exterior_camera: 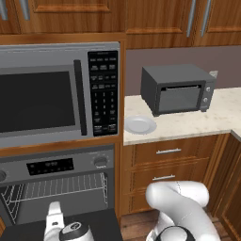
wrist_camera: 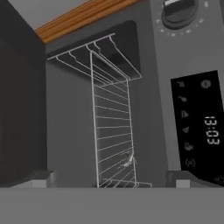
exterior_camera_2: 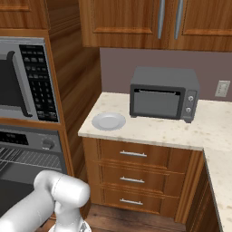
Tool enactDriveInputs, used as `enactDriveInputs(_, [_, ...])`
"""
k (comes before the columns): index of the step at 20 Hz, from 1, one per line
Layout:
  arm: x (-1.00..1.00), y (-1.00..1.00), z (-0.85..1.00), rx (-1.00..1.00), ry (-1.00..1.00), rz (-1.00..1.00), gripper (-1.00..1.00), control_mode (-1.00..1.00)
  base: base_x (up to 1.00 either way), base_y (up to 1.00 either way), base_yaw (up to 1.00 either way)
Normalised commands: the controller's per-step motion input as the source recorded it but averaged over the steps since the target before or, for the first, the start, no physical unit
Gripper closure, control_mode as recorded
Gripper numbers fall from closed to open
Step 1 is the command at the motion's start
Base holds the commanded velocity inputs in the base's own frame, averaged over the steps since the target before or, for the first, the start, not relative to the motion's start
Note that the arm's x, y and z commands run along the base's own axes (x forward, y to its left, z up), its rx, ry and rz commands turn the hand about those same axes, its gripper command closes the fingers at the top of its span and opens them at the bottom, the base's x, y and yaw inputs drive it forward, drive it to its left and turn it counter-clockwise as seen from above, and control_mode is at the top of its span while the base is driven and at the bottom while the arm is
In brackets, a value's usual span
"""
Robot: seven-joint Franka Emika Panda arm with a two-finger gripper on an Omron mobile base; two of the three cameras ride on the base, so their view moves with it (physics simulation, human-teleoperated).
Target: Take the fish from the oven and place it on the plate on the counter.
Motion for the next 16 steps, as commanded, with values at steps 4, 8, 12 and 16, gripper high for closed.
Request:
enactDriveInputs(4, [0.42,0.01,-0.07,-0.05,0.0,-0.27,-1.0,-1.0,0.0,0.0,0.0])
enactDriveInputs(8, [0.46,0.02,-0.04,-0.05,-0.03,-0.22,-1.0,-1.0,0.0,0.0,0.0])
enactDriveInputs(12, [0.37,0.0,-0.13,-0.01,-0.13,-0.1,-1.0,-1.0,0.0,0.0,0.0])
enactDriveInputs(16, [0.19,-0.08,-0.33,0.0,-0.19,0.0,-1.0,-1.0,0.0,0.0,0.0])
